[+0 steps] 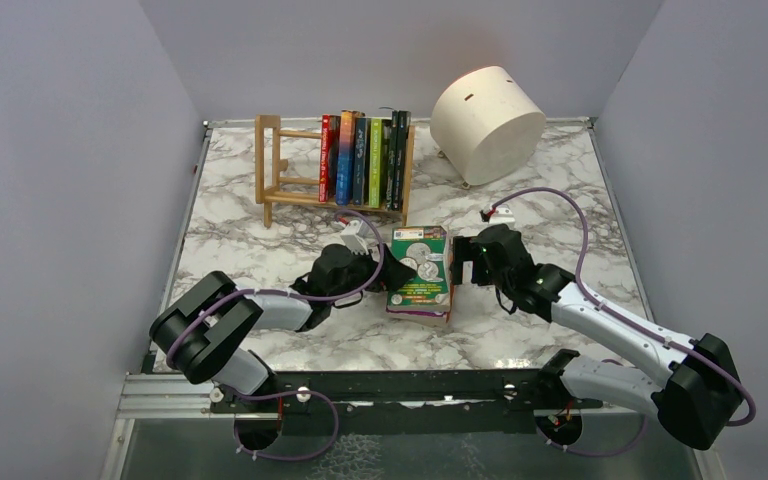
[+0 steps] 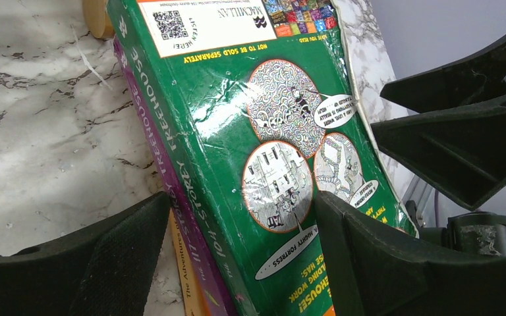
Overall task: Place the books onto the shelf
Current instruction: Pick up the book from the center of the board.
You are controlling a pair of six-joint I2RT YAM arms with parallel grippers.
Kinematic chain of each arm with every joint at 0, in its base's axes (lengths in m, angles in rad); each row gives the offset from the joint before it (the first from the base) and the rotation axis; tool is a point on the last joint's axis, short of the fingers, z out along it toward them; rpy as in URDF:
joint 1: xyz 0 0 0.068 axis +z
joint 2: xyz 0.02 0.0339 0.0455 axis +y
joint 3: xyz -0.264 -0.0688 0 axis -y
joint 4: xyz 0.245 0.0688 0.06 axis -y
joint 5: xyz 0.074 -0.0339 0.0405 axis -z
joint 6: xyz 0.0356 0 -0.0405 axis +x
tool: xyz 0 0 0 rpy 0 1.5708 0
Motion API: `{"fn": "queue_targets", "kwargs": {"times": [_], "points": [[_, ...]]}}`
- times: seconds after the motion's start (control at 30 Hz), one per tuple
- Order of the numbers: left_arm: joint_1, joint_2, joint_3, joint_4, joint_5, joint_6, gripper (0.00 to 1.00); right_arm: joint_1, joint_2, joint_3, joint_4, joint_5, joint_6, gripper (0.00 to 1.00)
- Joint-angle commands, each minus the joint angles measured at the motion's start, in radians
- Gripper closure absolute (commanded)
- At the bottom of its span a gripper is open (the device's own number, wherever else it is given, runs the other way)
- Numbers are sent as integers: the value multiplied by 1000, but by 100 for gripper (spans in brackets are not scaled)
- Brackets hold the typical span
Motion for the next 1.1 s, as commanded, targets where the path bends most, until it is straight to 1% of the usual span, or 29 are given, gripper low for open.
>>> {"fn": "queue_targets", "kwargs": {"times": [0.0, 0.17, 0.5, 0.8, 1.07], "points": [[-18, -7, 29, 57, 103, -20, 27, 4, -11, 0, 38, -24, 3, 2], [-39, -1, 43, 68, 125, -26, 27, 4, -10, -4, 42, -24, 4, 2], [-99, 55, 67, 138, 133, -60, 28, 4, -36, -15, 37, -19, 3, 2], [-98, 35, 51, 141, 96, -60, 28, 4, -45, -25, 37, -38, 1, 2], [-96, -47, -5, 149, 34, -63, 28, 3, -26, -31, 56, -70, -13, 2]]}}
